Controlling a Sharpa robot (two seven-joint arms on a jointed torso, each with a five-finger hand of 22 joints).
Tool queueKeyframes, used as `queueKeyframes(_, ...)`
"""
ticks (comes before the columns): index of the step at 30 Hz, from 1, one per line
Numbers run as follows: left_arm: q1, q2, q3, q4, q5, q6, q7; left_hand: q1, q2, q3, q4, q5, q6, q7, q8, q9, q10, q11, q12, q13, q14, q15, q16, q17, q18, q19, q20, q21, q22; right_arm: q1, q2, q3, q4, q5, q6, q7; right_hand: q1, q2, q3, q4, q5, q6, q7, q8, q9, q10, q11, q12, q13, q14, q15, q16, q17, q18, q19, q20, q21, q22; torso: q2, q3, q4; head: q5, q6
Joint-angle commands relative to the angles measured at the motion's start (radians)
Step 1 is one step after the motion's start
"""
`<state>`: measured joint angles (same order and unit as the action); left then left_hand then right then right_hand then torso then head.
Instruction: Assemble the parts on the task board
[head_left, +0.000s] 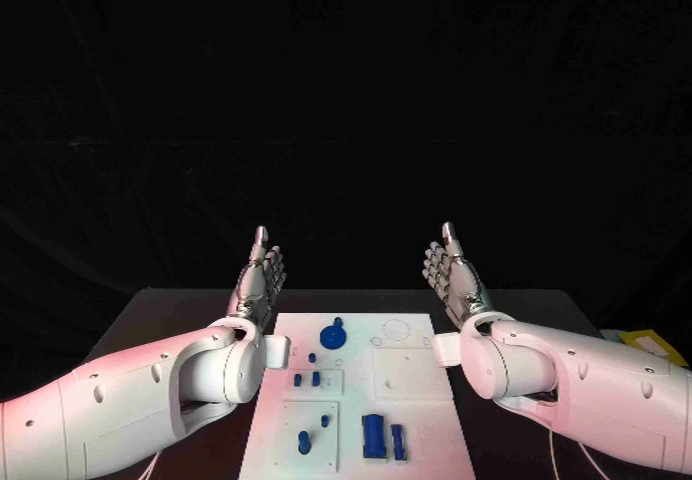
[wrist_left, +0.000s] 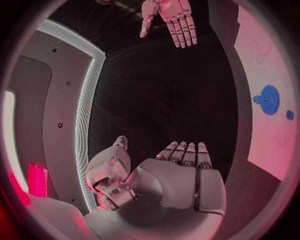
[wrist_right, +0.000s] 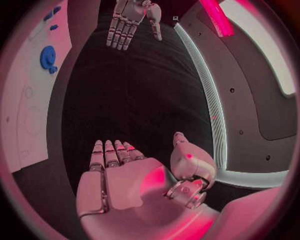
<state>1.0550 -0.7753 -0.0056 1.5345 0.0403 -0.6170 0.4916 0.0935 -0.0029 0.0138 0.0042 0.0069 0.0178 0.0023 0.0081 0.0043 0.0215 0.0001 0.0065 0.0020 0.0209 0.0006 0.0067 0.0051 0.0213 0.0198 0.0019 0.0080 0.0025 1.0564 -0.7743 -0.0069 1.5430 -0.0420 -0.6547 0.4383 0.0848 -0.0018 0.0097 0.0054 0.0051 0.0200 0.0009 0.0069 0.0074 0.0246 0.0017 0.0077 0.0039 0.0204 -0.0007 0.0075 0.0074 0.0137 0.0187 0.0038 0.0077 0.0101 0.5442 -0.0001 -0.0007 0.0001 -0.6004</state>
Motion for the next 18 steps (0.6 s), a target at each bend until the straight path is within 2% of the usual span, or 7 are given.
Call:
queueKeyframes(1, -0.003, -0.003, 0.004, 0.025, -0.038, -0.140, 0.027, -0.094, 0.003, -0.014, -0.004, -0.007, -0.018, -0.002, -0.008, -0.004, -0.022, 0.000, -0.006, -0.002, -0.021, -0.001, -0.007, -0.005, -0.021, -0.020, -0.002, -0.008, -0.003, -0.006, -0.005, 0.006, 0.023, 0.041, -0.112, 0.080, -0.085, 0.002, -0.010, -0.005, -0.005, -0.020, -0.001, -0.007, -0.007, -0.025, -0.002, -0.008, -0.004, -0.020, 0.001, -0.008, -0.007, -0.014, -0.019, -0.004, -0.008, -0.010, 0.000, 0.0001, 0.0007, 0.000, 0.000)
queueKeyframes(18, -0.005, -0.005, 0.006, 0.035, -0.040, -0.153, 0.028, -0.094, 0.003, -0.014, -0.004, -0.007, -0.018, -0.002, -0.008, -0.004, -0.022, 0.000, -0.006, -0.002, -0.021, -0.001, -0.007, -0.005, -0.021, -0.020, -0.002, -0.008, -0.003, -0.006, -0.006, 0.007, 0.027, 0.042, -0.115, 0.082, -0.085, 0.002, -0.010, -0.005, -0.005, -0.020, -0.001, -0.007, -0.007, -0.025, -0.002, -0.008, -0.004, -0.020, 0.001, -0.008, -0.007, -0.014, -0.019, -0.004, -0.008, -0.010, 0.000, 0.0001, 0.0007, 0.000, 0.000)
